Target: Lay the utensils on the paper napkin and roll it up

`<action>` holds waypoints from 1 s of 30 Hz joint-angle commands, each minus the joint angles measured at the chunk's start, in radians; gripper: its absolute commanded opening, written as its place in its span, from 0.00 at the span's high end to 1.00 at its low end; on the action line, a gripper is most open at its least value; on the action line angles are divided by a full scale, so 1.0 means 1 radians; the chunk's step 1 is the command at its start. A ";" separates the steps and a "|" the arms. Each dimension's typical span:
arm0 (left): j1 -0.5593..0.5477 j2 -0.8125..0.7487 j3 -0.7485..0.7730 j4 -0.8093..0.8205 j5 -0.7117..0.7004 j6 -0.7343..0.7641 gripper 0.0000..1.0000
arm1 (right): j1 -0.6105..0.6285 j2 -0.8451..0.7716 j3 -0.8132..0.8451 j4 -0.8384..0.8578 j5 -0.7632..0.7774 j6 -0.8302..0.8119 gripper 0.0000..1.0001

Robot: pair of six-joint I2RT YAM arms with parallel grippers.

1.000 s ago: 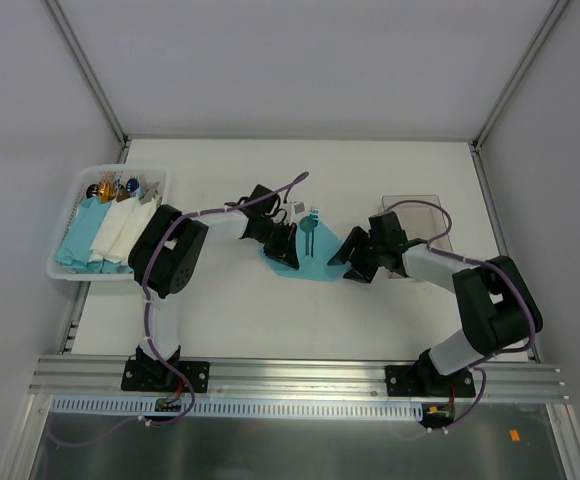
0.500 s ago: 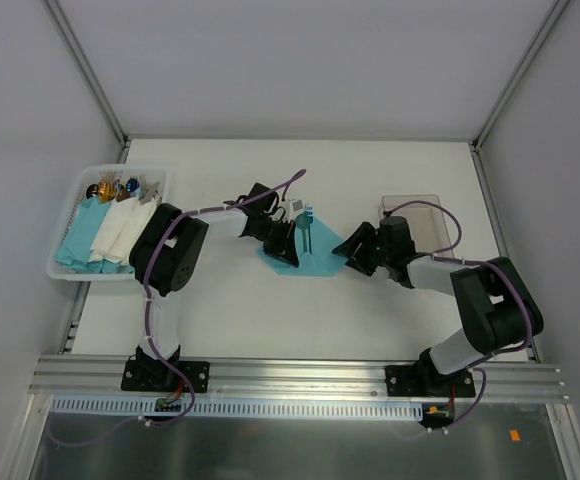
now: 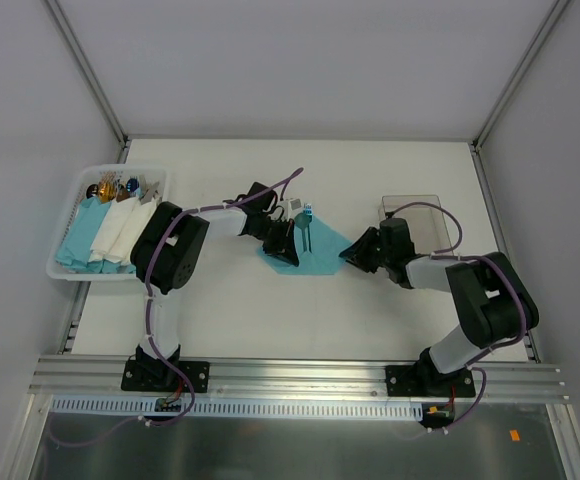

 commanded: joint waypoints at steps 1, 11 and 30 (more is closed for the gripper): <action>0.014 0.035 0.005 -0.006 -0.068 0.019 1.00 | -0.003 0.017 0.026 -0.031 0.020 -0.025 0.76; 0.014 0.038 0.007 -0.006 -0.069 0.016 1.00 | 0.035 0.034 0.109 -0.021 -0.044 -0.011 0.98; 0.026 0.057 0.005 -0.007 -0.077 0.010 1.00 | 0.152 0.145 0.231 0.034 -0.075 0.073 1.00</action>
